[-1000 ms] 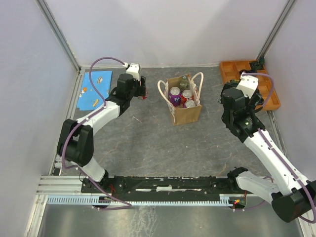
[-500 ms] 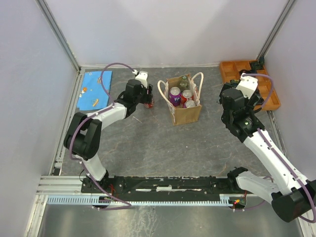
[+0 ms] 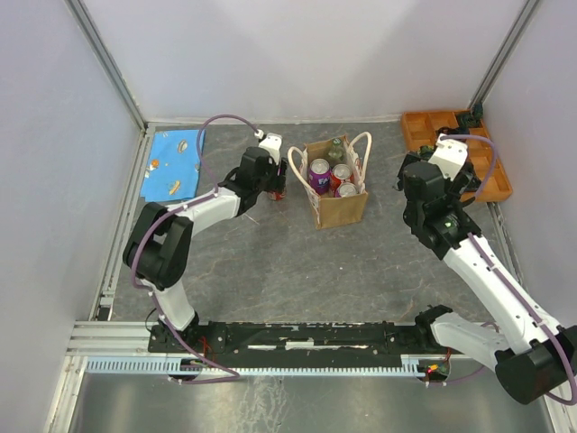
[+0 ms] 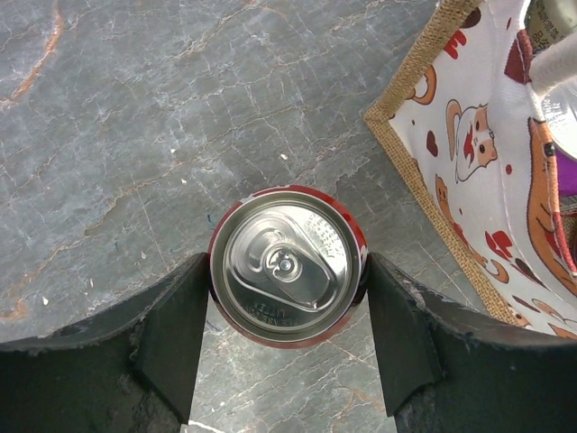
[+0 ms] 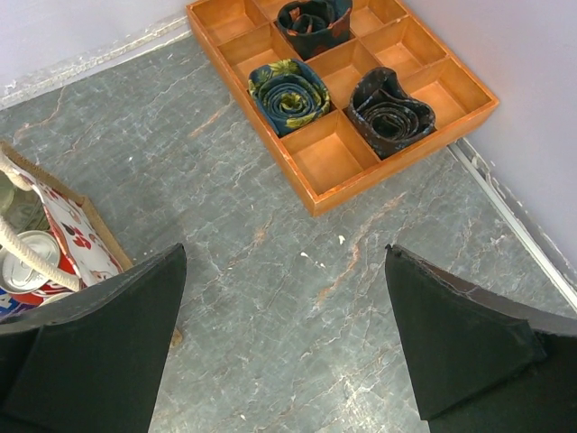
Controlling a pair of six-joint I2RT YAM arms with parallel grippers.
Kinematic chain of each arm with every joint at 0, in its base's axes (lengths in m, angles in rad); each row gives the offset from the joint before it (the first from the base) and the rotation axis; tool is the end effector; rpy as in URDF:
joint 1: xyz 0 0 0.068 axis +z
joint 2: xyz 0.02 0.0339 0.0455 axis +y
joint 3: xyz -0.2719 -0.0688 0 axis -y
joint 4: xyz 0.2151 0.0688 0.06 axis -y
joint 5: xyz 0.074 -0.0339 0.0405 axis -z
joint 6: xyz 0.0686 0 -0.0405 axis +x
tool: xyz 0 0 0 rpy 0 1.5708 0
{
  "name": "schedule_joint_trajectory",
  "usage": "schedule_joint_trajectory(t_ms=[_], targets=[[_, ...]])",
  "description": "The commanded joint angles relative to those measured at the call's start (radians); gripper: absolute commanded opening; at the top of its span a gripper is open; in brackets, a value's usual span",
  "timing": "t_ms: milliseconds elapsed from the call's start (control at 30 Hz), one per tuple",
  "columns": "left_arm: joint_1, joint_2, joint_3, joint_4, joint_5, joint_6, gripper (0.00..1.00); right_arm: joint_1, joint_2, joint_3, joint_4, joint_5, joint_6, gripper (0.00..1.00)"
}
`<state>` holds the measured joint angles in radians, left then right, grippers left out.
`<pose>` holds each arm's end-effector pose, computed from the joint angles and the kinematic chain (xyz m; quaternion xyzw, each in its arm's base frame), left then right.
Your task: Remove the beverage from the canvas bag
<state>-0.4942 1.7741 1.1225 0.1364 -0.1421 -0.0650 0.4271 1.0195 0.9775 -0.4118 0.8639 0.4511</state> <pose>0.3619 -0.1839 0.2271 0.1486 0.8496 -0.0797 0.4998 0.2051 0.0360 0.3441 0.2311 0.7674 -0.1168 0.5865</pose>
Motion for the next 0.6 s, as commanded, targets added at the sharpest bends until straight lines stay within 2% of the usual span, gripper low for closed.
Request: schedule_joint_trajectory(t_ms=[0,100,133,233,433,500,567], targets=[[-0.006,-0.024,0.052,0.009,-0.067,0.038,0.72,-0.005,0.004,0.007,0.017,-0.017,0.019,0.99],[-0.006,-0.034,0.067,-0.014,-0.09,0.051,0.75,-0.004,0.009,0.009,0.017,-0.024,0.026,0.99],[-0.007,-0.04,0.072,-0.021,-0.092,0.054,0.85,-0.004,0.011,0.01,0.016,-0.027,0.027,0.99],[-0.008,-0.058,0.083,-0.034,-0.101,0.062,1.0,-0.004,0.02,0.012,0.017,-0.035,0.032,0.99],[-0.007,-0.086,0.099,-0.057,-0.134,0.066,0.99,-0.004,0.033,0.02,0.018,-0.049,0.033,0.99],[-0.005,-0.11,0.1,-0.063,-0.177,0.071,1.0,-0.004,0.029,0.02,0.015,-0.046,0.029,0.99],[-0.003,-0.135,0.119,-0.076,-0.236,0.089,0.96,-0.004,0.023,0.02,0.013,-0.04,0.025,0.99]])
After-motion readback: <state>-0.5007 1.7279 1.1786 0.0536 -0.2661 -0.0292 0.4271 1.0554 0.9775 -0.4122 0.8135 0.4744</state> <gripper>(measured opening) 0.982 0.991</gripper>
